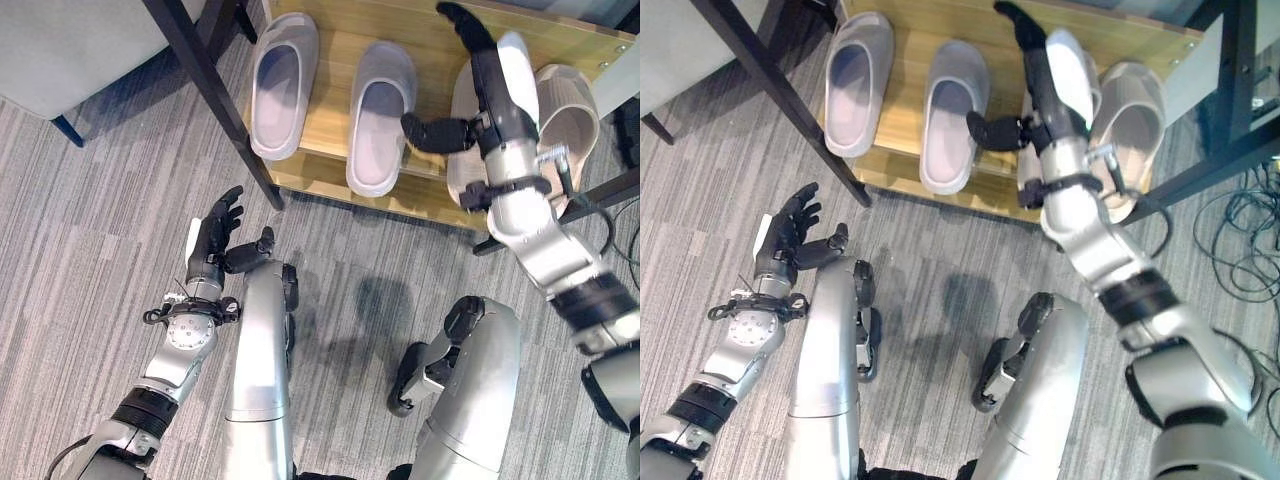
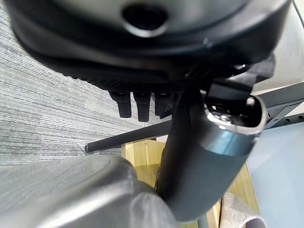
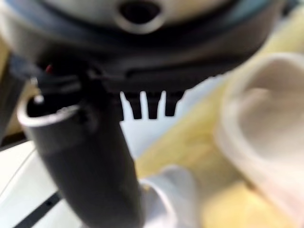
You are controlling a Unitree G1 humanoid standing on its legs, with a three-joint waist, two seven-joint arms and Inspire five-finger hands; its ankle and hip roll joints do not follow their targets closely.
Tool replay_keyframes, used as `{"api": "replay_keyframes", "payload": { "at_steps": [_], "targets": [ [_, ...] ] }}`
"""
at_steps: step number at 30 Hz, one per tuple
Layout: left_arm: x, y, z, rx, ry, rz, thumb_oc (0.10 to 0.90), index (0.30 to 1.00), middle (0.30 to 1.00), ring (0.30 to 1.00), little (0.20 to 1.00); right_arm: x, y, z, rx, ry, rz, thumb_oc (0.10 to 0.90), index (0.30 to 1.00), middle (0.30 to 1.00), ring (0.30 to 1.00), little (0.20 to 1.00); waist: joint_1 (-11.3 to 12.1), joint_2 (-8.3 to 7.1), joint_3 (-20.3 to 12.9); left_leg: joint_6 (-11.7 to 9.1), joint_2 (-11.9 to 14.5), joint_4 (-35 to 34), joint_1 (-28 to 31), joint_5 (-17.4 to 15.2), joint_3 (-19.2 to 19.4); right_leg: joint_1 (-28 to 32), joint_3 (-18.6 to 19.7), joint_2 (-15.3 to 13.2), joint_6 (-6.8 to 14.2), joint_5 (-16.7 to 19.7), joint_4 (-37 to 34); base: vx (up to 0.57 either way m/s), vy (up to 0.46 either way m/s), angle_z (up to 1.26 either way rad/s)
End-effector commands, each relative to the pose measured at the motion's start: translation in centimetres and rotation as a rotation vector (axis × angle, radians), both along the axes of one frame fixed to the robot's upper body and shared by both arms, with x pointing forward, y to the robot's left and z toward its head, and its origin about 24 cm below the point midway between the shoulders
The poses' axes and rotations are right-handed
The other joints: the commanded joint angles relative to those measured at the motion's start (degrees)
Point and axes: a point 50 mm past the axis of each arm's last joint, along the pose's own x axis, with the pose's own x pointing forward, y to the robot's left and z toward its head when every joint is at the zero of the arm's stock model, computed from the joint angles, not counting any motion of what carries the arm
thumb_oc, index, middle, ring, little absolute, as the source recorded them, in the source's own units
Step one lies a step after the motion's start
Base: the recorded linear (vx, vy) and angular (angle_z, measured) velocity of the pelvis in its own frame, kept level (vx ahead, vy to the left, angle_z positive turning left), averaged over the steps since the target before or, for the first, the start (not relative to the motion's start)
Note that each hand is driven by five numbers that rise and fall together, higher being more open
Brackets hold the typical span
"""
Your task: Arrange the slippers neatly on the shoe rack.
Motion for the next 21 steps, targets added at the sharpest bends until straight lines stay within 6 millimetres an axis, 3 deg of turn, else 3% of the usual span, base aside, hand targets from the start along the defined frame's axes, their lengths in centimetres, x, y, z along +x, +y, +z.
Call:
{"api": "replay_keyframes", "payload": {
  "at_steps": [1, 17, 18, 21],
  "targets": [
    [-3.0, -2.7, -5.4, 0.091, 0.2, -0.118, 0.8, 0.9, 0.9, 0.9, 0.9, -2.5, 1.0, 6.3, 0.063, -0.265, 0.143, 0.8, 0.9, 0.9, 0.9, 0.9, 2.1, -0.56, -2.2, -0.6, 2.8, 1.3, -3.0, -3.4, 3.1, -1.1, -1.8, -0.1, -7.0, 0.0, 1.6, 0.0, -0.004, -0.04],
    [-2.8, -2.9, -5.2, 0.099, 0.195, -0.121, 0.8, 0.9, 0.9, 0.9, 0.9, -2.0, 1.5, 5.1, 0.097, -0.213, 0.163, 0.8, 0.9, 0.9, 0.9, 0.9, 2.4, -0.23, -2.2, -0.5, 2.8, 1.4, -3.0, -3.4, 2.8, -1.1, -2.1, -0.2, -6.9, -0.2, 1.7, 0.0, 0.003, 0.0],
    [-2.4, -3.5, -5.1, 0.103, 0.186, -0.13, 0.8, 0.9, 0.9, 0.9, 0.9, -0.6, 3.7, 4.4, 0.141, -0.165, 0.19, 0.8, 0.9, 0.9, 0.9, 0.9, 2.9, -0.11, -2.2, -0.4, 2.8, 1.2, -3.0, -3.6, 3.3, -1.1, -2.0, -0.6, -7.0, -0.4, 1.6, 0.04, 0.047, -0.02],
    [-2.5, -3.7, -5.3, 0.1, 0.194, -0.134, 0.8, 0.9, 0.9, 0.9, 0.9, -0.3, 4.0, 4.4, 0.145, -0.16, 0.188, 0.8, 0.9, 0.9, 0.9, 0.9, 3.1, -0.3, -2.2, -0.4, 2.7, 1.2, -3.0, -3.8, 3.6, -1.1, -1.6, -0.5, -7.0, -0.4, 1.7, 0.01, 0.016, -0.02]
  ]
}}
